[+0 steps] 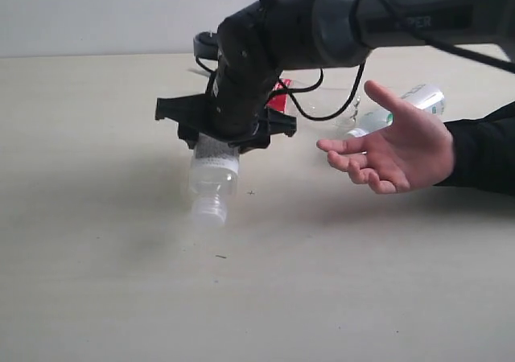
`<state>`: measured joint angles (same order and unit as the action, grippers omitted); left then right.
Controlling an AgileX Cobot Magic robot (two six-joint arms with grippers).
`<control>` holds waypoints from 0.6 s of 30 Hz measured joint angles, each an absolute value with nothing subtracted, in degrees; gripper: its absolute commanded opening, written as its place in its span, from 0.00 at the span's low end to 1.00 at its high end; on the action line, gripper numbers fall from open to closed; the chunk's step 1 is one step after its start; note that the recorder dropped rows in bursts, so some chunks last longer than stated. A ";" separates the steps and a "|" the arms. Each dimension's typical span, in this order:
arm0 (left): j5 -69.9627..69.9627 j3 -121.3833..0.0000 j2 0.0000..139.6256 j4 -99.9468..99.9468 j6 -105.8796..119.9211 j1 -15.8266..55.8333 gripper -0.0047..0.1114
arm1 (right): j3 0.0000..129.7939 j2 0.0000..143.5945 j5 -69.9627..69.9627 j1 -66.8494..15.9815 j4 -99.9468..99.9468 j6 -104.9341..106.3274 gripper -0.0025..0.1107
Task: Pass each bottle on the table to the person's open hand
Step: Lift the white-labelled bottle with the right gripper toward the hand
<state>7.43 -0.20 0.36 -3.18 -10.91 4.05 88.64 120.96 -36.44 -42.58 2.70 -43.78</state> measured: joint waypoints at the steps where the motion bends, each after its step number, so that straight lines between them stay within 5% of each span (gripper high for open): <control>1: 7.43 -0.20 0.36 -3.18 -10.91 4.05 0.04 | 88.64 119.71 -36.33 -42.58 1.65 -42.01 0.02; 18: 7.43 -0.20 0.36 -3.18 -10.91 4.05 0.04 | 88.64 101.92 -47.26 -42.58 -1.74 -21.98 0.02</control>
